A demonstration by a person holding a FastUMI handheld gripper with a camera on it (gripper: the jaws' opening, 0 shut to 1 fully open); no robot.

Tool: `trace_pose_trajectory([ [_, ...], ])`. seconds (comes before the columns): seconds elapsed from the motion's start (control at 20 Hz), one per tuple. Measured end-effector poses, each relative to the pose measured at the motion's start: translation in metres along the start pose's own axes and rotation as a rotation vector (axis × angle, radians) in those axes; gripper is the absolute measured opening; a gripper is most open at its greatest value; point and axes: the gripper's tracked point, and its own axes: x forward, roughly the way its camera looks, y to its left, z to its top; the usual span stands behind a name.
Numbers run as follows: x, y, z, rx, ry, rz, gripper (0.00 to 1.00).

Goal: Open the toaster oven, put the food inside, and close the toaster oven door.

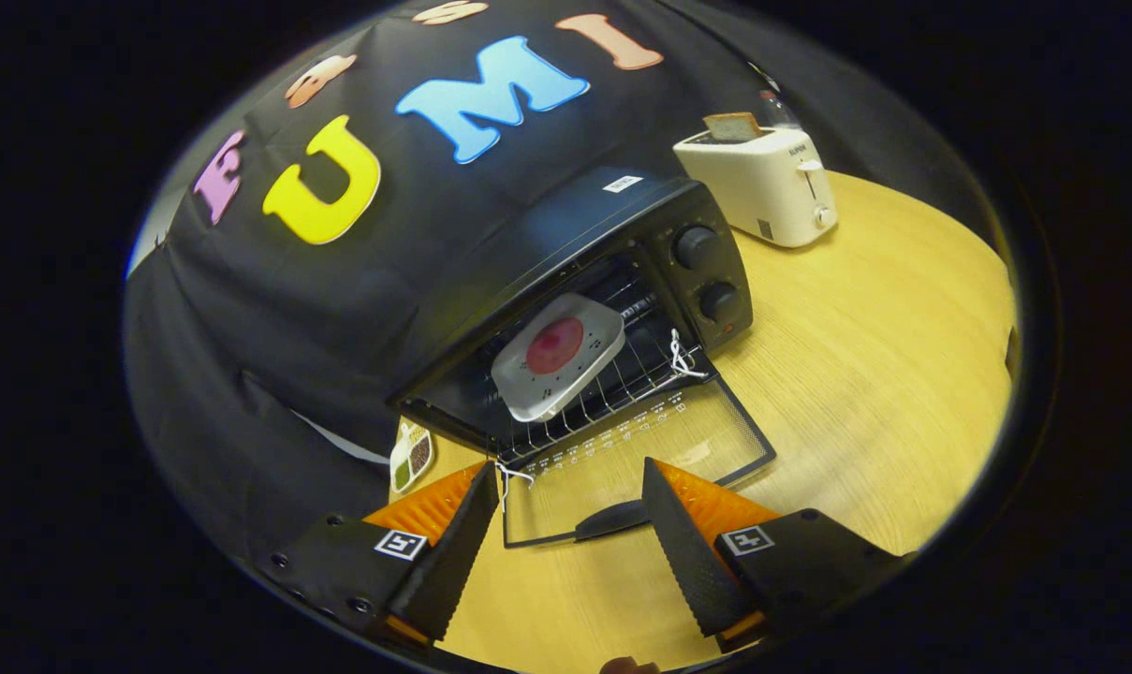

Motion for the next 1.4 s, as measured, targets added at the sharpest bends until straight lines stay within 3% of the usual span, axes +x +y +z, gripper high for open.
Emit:
trace_pose_trajectory([
  [0.4,0.002,-0.009,-0.041,-0.319,0.069,-0.059,0.98],
  [0.8,0.012,-0.038,-0.076,-0.515,0.180,-0.175,0.98],
  [1.05,0.015,-0.049,-0.088,-0.561,0.198,-0.222,0.98],
  [1.25,0.016,-0.059,-0.114,-0.564,0.294,-0.248,0.99],
  [1.4,0.023,-0.062,-0.108,-0.565,0.283,-0.268,0.99],
])
